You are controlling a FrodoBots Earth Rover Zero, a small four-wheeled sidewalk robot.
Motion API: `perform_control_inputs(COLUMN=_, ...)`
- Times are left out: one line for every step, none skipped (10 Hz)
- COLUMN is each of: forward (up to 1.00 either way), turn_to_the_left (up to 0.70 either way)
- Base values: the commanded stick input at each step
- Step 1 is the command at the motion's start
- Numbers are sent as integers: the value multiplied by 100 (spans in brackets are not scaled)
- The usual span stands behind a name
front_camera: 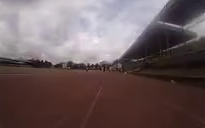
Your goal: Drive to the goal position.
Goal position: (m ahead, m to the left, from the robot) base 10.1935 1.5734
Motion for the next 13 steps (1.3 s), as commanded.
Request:
perform_control_inputs(forward=70, turn_to_the_left=0)
perform_control_inputs(forward=70, turn_to_the_left=-1)
perform_control_inputs(forward=70, turn_to_the_left=-21)
perform_control_inputs(forward=70, turn_to_the_left=-32)
perform_control_inputs(forward=70, turn_to_the_left=-25)
perform_control_inputs(forward=70, turn_to_the_left=-12)
perform_control_inputs(forward=70, turn_to_the_left=0)
perform_control_inputs(forward=70, turn_to_the_left=0)
perform_control_inputs(forward=70, turn_to_the_left=0)
perform_control_inputs(forward=70, turn_to_the_left=0)
perform_control_inputs(forward=70, turn_to_the_left=0)
perform_control_inputs(forward=70, turn_to_the_left=0)
perform_control_inputs(forward=70, turn_to_the_left=0)
